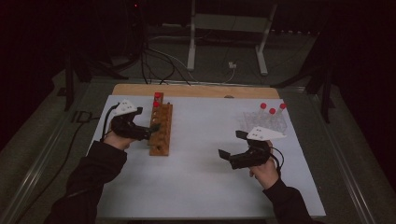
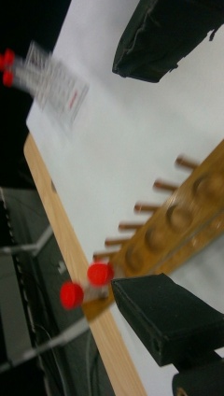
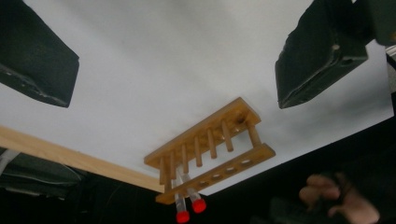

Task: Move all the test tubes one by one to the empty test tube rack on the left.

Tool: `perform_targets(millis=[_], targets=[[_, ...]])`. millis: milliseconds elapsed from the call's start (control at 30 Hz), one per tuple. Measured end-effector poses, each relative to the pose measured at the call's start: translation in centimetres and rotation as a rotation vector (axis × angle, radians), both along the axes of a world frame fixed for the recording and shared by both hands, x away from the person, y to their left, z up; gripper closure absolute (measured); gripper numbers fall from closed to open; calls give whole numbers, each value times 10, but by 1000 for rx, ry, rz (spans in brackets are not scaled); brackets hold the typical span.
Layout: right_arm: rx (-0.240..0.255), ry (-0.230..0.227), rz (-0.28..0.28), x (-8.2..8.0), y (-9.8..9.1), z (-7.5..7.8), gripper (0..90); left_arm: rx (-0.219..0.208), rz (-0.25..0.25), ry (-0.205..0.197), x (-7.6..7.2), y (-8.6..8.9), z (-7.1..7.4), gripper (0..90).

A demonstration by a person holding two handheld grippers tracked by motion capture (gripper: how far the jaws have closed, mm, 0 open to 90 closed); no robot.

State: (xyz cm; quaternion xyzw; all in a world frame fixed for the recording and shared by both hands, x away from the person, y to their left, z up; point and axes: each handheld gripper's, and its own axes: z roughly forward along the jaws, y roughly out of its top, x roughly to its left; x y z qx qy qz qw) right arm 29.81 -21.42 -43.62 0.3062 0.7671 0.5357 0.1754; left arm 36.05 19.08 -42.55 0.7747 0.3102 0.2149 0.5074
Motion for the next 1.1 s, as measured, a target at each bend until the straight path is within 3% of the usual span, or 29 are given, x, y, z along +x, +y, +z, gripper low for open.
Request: perform_targets(millis=[267, 367, 500, 567, 700, 867, 967, 1100], targets=[[-27, -57, -53, 1, -25, 14, 0, -52, -88, -45, -37, 1, -18, 18], [-26, -70, -95, 2, -39, 18, 0, -83, -98, -52, -42, 3, -26, 18], [-36, -70, -170, 8, -58, 22, 0, -55, -104, -53, -44, 3, -32, 18], [-46, -74, -215, 12, -68, 22, 0, -70, -105, -58, -46, 4, -31, 18], [-33, -76, -291, 22, -86, 18, 0, -75, -114, -69, -49, 3, -30, 18], [-57, -48, -384, 39, -104, 6, 0, -70, -126, -76, -51, 1, -28, 18], [-55, -23, -424, 50, -114, -3, 96, -73, -131, -74, -51, 0, -29, 18], [-69, 7, -478, 65, -121, -14, 100, -67, -132, -70, -51, 0, -30, 18]])
